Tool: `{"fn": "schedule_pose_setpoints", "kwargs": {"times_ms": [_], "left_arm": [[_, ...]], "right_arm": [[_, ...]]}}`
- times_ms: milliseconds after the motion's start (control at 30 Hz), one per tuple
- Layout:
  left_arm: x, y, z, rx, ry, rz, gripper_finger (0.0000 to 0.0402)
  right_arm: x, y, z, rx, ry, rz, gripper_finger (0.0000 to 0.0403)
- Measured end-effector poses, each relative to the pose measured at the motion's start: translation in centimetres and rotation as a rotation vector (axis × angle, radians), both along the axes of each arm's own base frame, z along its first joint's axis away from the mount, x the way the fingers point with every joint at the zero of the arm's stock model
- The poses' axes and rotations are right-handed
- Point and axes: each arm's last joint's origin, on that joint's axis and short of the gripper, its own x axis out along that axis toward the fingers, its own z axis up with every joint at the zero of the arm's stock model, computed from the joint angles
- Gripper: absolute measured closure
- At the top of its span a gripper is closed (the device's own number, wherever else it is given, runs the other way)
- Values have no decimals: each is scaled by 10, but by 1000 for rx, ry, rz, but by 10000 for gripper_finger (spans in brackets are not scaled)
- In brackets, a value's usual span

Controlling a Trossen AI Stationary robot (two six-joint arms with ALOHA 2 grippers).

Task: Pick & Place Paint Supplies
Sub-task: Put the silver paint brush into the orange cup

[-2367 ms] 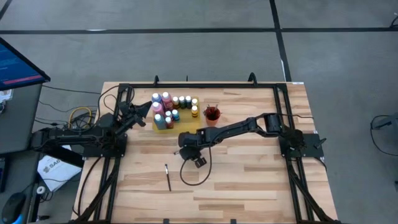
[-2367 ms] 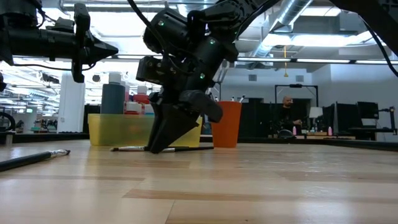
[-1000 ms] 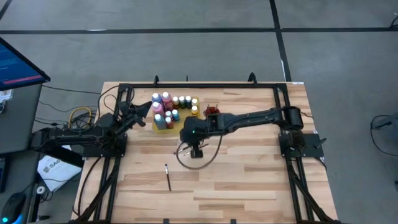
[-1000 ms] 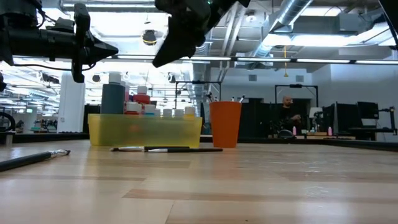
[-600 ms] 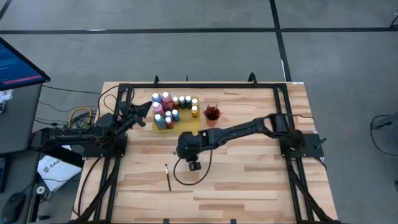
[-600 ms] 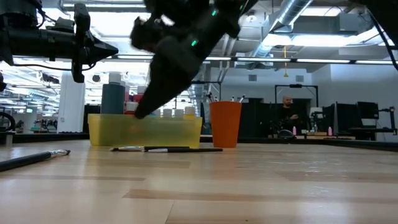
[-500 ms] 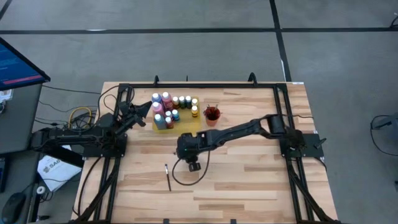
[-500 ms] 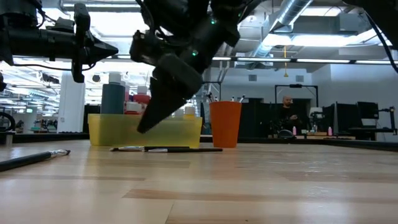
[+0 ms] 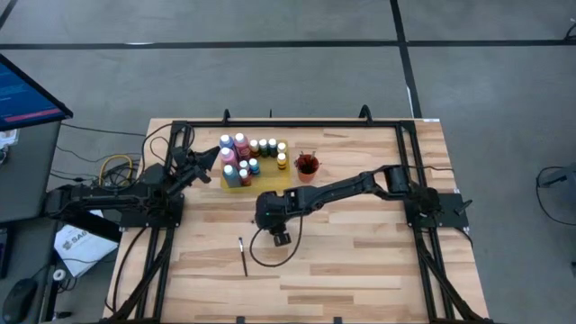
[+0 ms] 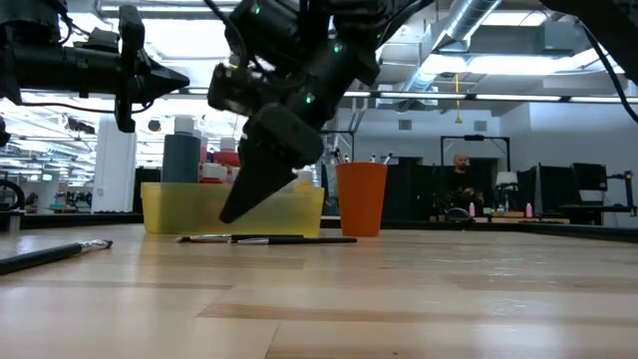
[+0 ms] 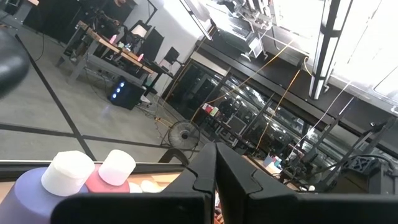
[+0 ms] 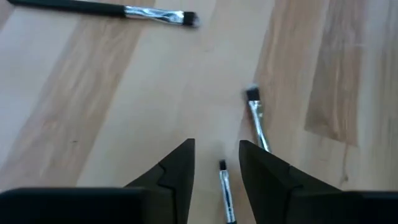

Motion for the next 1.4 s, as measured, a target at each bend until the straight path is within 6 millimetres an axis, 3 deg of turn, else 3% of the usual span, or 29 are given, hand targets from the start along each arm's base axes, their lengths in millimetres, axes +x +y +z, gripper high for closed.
{"fn": "schedule_pose_setpoints", "kwargs": {"times_ms": [200,367,633,933,1033,1200,1400], "left_arm": [[0,0,0,0,0,0,400],[0,0,0,0,0,0,400],[0,0,0,0,0,0,400],[0,0,0,0,0,0,400],[0,0,0,0,0,0,400],[0,0,0,0,0,0,400],[0,0,0,0,0,0,400]], "right_arm": [[4,1,-24,-1,29,-1,284],[3,1,-25,4,51,-8,294],[2,-5,-27,21,70,-44,396],[1,-4,-22,85,74,-139,402],[-4,-5,-6,120,71,-171,402],[-5,-3,39,162,-52,-190,402],[-14,-9,71,143,-112,-237,403]]}}
